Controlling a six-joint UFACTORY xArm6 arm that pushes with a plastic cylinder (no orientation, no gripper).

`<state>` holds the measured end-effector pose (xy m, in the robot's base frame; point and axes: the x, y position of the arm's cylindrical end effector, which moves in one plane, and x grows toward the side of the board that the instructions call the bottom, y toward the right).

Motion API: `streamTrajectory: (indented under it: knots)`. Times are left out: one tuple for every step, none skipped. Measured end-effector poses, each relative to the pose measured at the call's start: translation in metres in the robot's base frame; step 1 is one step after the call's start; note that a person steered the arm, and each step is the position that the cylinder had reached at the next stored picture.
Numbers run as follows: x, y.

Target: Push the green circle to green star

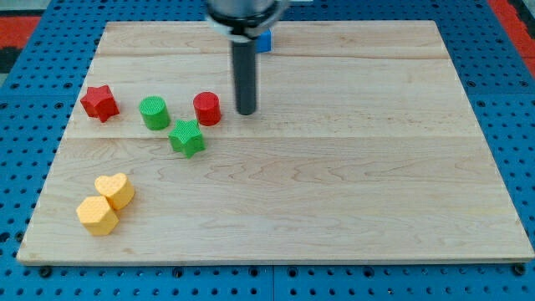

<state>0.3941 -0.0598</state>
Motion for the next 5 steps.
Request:
streamTrajectory:
  knots:
    - [-0.002, -0.056]
    - [-0.016, -0.106]
    - [-0.023, -0.134]
    - [-0.072, -0.125]
    - [-0.091, -0.194]
